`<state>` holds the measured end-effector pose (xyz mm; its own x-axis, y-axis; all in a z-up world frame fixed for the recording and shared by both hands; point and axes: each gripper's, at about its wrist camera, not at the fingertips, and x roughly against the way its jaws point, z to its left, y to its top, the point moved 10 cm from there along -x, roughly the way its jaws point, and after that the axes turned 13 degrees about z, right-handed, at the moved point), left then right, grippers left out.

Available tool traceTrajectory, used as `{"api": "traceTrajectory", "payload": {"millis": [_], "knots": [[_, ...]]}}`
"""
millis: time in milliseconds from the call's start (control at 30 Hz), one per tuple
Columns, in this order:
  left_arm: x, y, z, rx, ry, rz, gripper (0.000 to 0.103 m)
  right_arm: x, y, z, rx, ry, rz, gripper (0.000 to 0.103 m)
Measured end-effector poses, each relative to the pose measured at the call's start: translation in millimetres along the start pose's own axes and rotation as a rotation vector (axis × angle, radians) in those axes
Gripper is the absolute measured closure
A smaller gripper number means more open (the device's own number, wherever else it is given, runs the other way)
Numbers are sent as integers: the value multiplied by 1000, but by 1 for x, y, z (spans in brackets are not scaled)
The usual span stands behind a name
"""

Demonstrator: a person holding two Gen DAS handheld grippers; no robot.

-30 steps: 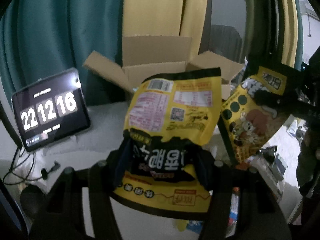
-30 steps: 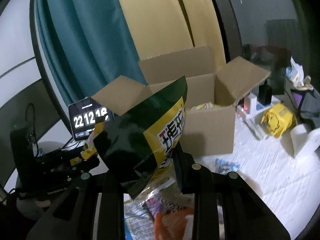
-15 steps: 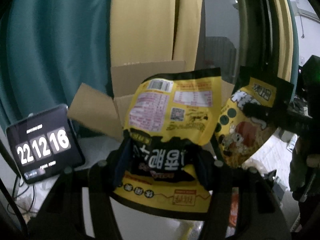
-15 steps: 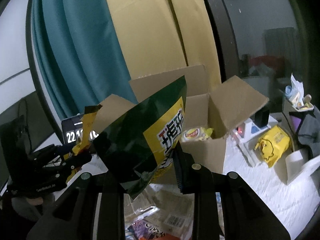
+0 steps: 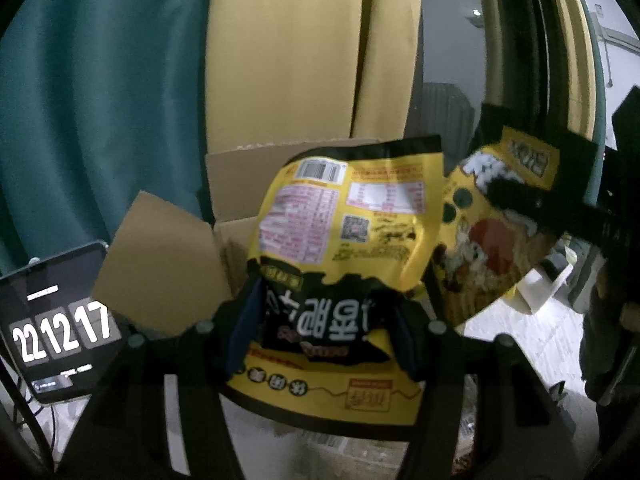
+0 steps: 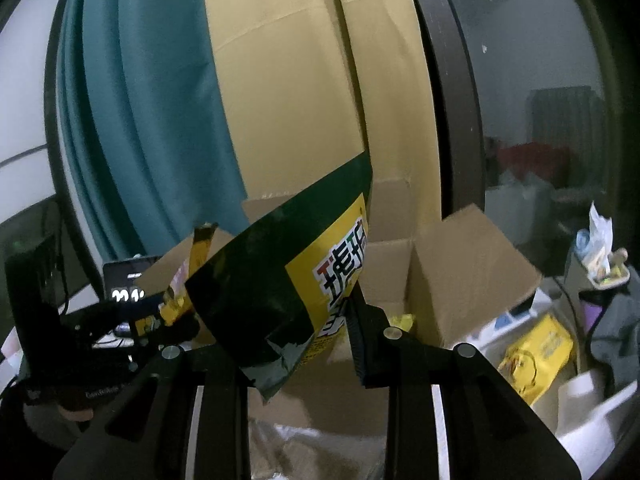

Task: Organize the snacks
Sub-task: 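Carry both bags over the box and release them inside, then move both tools back to the pile and grasp the white bread bag with the right tool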

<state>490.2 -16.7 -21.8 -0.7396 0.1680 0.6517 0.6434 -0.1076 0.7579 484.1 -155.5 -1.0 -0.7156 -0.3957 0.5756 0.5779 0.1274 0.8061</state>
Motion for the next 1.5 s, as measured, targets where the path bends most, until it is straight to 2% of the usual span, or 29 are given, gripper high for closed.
{"api": "traceTrajectory", "payload": {"millis": [167, 467, 700, 800, 1033, 1267, 1500], "knots": [[-23, 9, 4, 13, -12, 16, 44, -18, 22, -3, 24, -19, -13, 74], [-63, 24, 16, 28, -4, 44, 41, -66, 46, -12, 16, -25, 14, 74], [-78, 31, 41, 128, -19, 31, 14, -108, 60, -9, 2, -11, 82, 74], [-72, 34, 43, 132, -17, 6, 11, -115, 65, -5, 26, -31, 88, 61], [-47, 31, 48, 150, -17, -17, 10, -94, 66, -2, 46, -44, 74, 60], [-13, 29, 30, 138, -19, -52, 10, -58, 54, -1, 45, -62, 67, 60], [28, 13, 14, 133, -31, -75, 10, -16, 34, 3, 35, -65, 58, 60]]}}
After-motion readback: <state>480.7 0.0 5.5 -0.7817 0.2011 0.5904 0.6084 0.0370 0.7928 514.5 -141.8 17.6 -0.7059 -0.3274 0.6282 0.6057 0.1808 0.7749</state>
